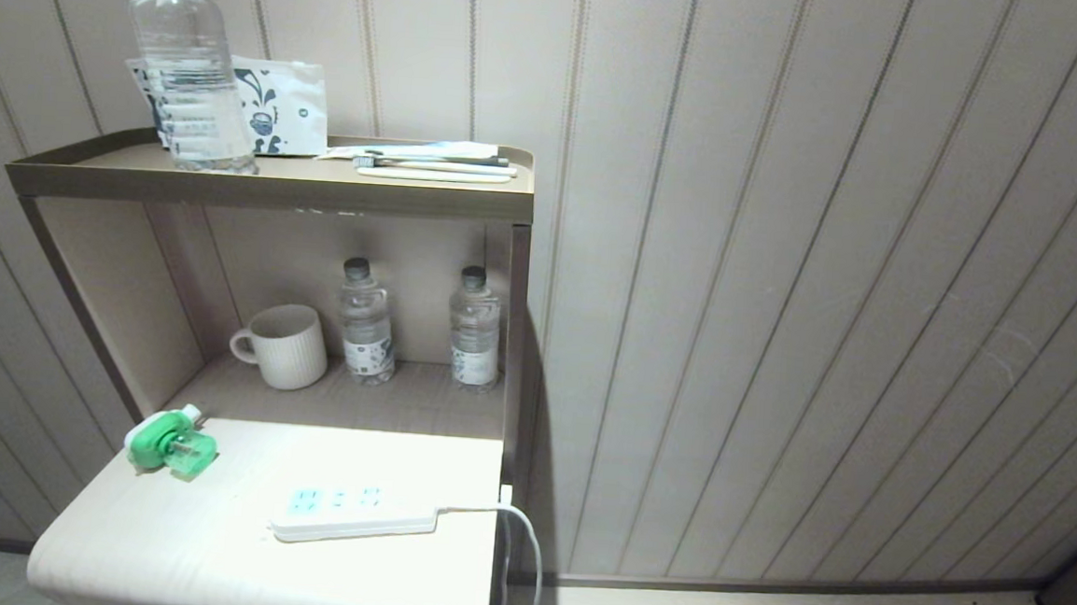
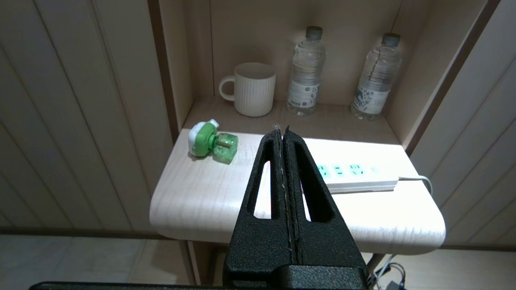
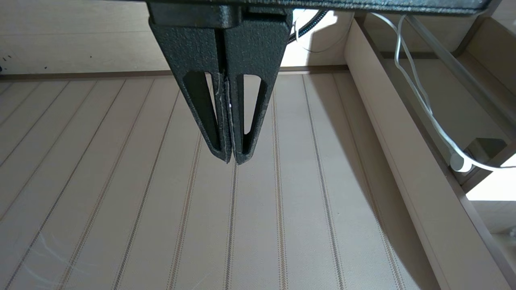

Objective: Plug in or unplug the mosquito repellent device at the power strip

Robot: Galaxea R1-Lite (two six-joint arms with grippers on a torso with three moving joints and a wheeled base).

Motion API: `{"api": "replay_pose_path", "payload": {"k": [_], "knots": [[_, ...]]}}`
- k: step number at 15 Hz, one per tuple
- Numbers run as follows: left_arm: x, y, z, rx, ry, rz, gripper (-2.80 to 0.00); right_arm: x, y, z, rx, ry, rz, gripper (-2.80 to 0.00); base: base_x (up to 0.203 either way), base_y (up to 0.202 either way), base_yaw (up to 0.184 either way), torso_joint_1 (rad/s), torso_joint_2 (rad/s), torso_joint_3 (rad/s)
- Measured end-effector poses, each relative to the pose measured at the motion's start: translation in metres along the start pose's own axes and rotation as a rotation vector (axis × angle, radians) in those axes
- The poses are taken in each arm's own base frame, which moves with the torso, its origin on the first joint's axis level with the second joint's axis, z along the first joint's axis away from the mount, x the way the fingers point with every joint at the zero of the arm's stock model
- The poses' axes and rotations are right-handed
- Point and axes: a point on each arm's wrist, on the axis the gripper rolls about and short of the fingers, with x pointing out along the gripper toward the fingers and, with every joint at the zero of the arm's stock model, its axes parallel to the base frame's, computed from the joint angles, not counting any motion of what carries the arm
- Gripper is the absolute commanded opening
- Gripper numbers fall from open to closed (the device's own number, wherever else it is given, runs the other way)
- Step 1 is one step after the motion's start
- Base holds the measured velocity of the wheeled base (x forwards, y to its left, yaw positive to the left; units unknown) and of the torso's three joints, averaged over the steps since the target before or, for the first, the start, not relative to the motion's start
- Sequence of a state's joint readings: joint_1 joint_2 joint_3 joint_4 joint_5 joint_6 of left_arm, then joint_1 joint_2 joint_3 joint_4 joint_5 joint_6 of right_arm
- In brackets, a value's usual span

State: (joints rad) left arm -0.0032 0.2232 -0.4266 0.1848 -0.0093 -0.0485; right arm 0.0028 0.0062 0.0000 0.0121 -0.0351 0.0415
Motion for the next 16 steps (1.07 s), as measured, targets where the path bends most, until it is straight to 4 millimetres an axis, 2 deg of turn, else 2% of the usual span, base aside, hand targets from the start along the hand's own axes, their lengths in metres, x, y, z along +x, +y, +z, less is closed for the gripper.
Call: {"api": "replay_pose_path", "payload": {"k": [3,7,12,16], "knots": [[0.002,0.000,-0.003,-0.001,0.058,0.002,-2.80,0.000,0.000,0.000,0.000,0.000,0.000,-2.80,0.000,0.000,0.000,0.000,0.00,0.000],[0.011,0.000,-0.003,-0.020,0.249,0.011,-2.80,0.000,0.000,0.000,-0.001,0.000,0.000,-2.80,0.000,0.000,0.000,0.000,0.00,0.000],[0.041,0.000,0.010,-0.067,0.474,0.024,-2.80,0.000,0.000,0.000,-0.001,-0.001,0.000,-2.80,0.000,0.000,0.000,0.000,0.00,0.000],[0.066,-0.001,0.020,-0.073,0.559,0.028,-2.80,0.000,0.000,0.000,-0.001,-0.001,0.000,-2.80,0.000,0.000,0.000,0.000,0.00,0.000]]}}
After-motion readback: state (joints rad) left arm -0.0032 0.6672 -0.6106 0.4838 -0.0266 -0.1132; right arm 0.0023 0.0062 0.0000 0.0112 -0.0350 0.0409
